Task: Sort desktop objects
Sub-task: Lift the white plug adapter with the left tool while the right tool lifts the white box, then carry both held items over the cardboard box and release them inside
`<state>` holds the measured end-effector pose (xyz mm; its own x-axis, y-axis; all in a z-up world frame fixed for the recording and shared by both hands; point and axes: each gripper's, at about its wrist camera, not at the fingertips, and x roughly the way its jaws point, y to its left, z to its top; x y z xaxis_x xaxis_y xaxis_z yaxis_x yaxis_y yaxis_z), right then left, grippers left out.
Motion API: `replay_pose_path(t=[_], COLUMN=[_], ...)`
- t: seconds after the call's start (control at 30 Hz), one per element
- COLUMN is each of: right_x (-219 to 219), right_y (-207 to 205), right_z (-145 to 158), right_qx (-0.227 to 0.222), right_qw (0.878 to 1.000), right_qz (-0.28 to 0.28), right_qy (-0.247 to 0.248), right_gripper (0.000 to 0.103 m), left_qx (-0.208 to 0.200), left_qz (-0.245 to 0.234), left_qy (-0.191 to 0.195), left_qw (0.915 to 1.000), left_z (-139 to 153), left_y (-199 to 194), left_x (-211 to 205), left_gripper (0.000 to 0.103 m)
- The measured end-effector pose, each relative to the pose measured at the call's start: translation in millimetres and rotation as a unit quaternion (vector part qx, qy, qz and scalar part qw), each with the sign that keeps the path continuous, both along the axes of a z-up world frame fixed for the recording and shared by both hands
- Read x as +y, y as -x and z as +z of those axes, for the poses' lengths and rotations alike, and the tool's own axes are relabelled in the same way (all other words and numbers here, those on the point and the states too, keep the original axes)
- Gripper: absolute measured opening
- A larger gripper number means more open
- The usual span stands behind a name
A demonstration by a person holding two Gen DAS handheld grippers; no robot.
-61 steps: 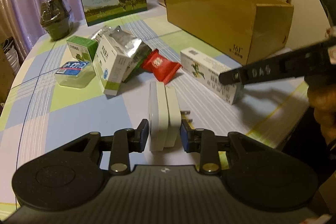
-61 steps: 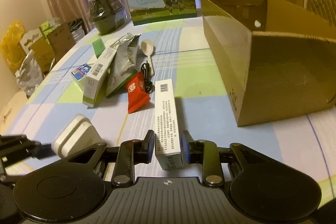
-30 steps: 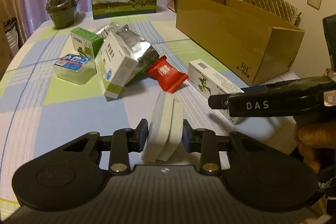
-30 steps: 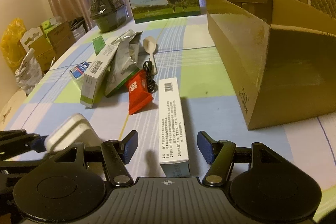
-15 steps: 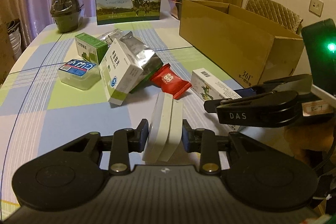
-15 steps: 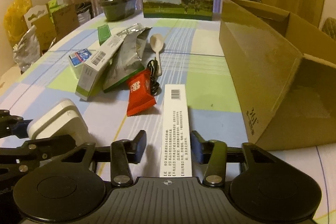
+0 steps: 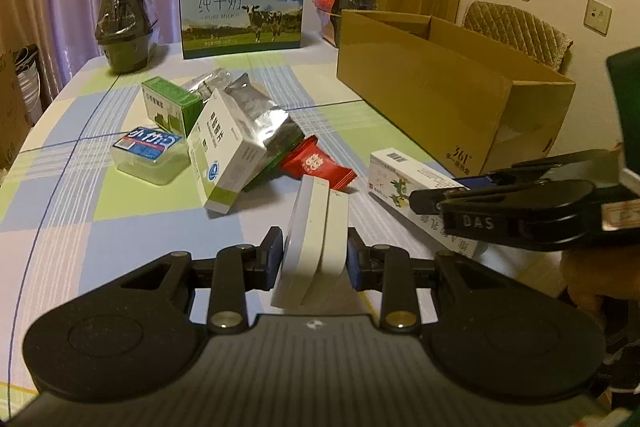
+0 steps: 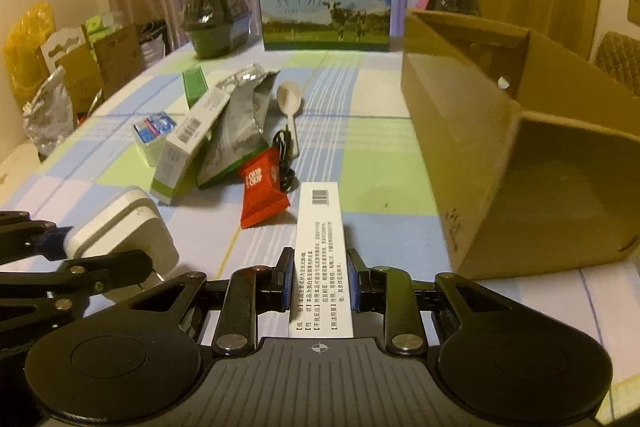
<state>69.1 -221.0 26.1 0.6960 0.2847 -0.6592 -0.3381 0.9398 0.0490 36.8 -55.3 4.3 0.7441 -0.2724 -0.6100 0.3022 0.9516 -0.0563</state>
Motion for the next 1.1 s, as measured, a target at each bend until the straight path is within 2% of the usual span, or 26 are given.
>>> replay_pose_path(t=[0.3, 0.53, 0.87, 1.1], right_x=[-9.2, -22.0, -68.8, -117.2], right_y=[23.9, 33.3, 18.2, -10.0], right_z=[24.4, 58.5, 120.5, 136.5], right_qx=[-0.029, -0.066, -0.133, -0.154], right_qw=[0.999, 0.997, 0.989, 0.984], right_qz=[-0.006, -0.018, -0.051, -0.082], right_qy=[-0.019, -0.034, -0.046, -0.028], right_gripper=[0.023, 0.023, 0.023, 0.023], left_qx=[-0.016, -0.028, -0.063, -0.071], left_qz=[0.009, 0.014, -0.016, -0.052], left_qy=[0.007, 0.015, 0.035, 0.047], left_qw=[0.9998, 0.9994, 0.9973, 0.9950], left_z=[21.0, 46.6, 95.9, 111.7], left_y=[14.7, 15.1, -6.1, -35.4], left_x=[-4.4, -16.3, -66.6, -116.1], left_gripper=[0.027, 0.027, 0.027, 0.027])
